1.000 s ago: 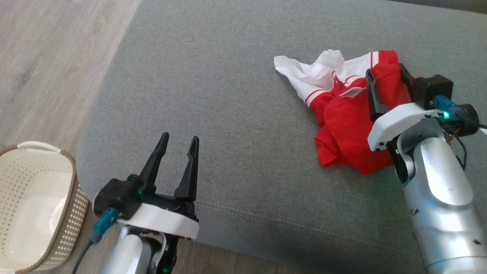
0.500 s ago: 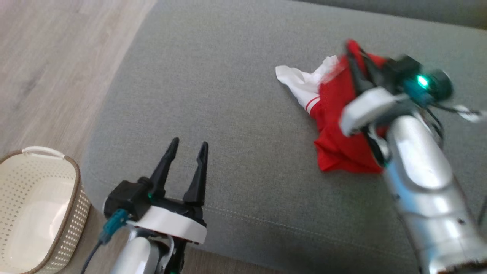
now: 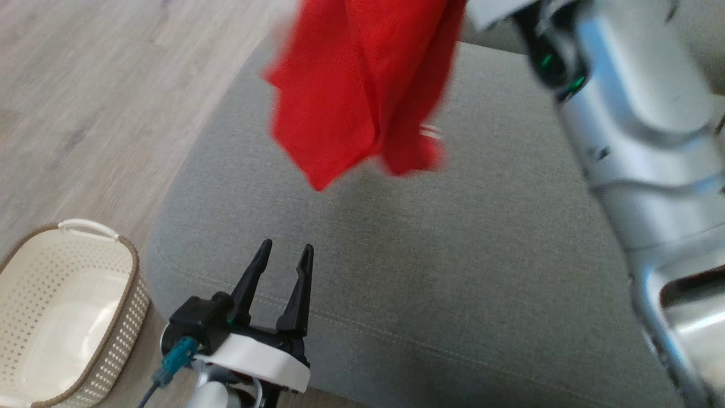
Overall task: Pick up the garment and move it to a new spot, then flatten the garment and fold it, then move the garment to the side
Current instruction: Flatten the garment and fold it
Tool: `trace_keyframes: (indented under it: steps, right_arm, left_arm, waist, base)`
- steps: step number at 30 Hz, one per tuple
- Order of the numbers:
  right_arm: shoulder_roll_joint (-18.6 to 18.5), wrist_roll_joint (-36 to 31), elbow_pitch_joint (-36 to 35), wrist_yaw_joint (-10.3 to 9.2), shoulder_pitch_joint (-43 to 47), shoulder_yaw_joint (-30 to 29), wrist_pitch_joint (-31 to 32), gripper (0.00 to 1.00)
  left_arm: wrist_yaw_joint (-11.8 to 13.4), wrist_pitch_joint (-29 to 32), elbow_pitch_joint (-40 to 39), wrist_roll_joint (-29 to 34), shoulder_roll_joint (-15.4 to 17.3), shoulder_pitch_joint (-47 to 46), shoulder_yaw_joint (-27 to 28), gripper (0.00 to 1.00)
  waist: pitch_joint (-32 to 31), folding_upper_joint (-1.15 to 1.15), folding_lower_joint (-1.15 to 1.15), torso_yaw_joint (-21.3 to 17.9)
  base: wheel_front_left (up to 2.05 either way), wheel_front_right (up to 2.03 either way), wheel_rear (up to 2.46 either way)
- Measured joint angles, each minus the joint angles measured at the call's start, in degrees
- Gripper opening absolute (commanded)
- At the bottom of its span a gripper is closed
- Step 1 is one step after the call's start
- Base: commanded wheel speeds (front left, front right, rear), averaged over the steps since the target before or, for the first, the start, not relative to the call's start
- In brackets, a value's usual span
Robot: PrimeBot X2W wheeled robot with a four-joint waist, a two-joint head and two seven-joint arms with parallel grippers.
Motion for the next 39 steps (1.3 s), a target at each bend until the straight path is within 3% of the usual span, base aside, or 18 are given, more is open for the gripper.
trace_keyframes:
  steps: [3,6,12,13,17,24,30,39]
  right_arm:
    - [-2.0,0.2,1.6,0.0,-0.9,-3.2,0.0,0.0]
    - [-7.1,0.1,6.5,0.0,1.5,-5.1,0.0,0.0]
    - [-16.8,-4.1,22.1,0.0,10.0,-8.4,0.7,0.0]
    - [-17.8,-5.1,24.8,0.0,10.5,-9.4,1.1,0.98]
    - [-18.5,-8.2,30.9,-0.01,9.5,-12.5,2.0,1.0]
    - [-16.0,-11.6,27.4,0.0,5.4,-14.6,0.4,1.0]
    - [-12.6,-11.9,9.6,0.0,10.5,-15.0,0.1,1.0]
    - [-6.4,-12.0,-16.2,-0.01,34.4,-17.9,0.0,1.0]
  left_arm:
    - [0.1,0.0,-0.1,-0.1,0.0,-0.1,0.4,1.0]
    - [0.1,0.0,-0.4,-0.3,0.0,-0.2,0.5,1.0]
    - [0.0,0.0,-0.9,-0.9,0.0,-2.8,-0.4,1.0]
    - [-0.1,0.0,-1.0,-0.9,0.0,-3.5,-0.5,1.0]
    - [-0.1,0.0,-1.0,-0.9,-0.1,-6.5,-0.5,1.0]
    - [-0.6,0.0,-0.5,-0.9,-0.1,-8.9,-0.4,1.0]
    - [-0.5,0.0,-0.6,-0.9,-0.2,-9.0,0.7,1.0]
    - [-0.4,0.0,-1.0,-0.2,-0.2,-8.1,3.3,1.0]
  waist:
    - [0.6,0.0,0.0,-0.8]
    - [1.8,0.0,0.0,-1.6]
    - [6.0,0.0,0.0,-3.7]
    - [6.8,0.0,0.0,-4.1]
    - [10.2,0.0,0.0,-5.7]
    - [12.7,0.0,0.0,-9.7]
    - [10.7,0.0,0.0,-11.6]
    - [6.0,0.0,0.0,-12.4]
  base:
    - [0.0,0.0,0.0]
    - [0.0,0.0,0.0]
    - [0.0,0.0,0.0]
    - [0.0,0.0,0.0]
    - [0.0,0.0,0.0]
    - [0.0,0.0,0.0]
    - [0.0,0.0,0.0]
    - [0.0,0.0,0.0]
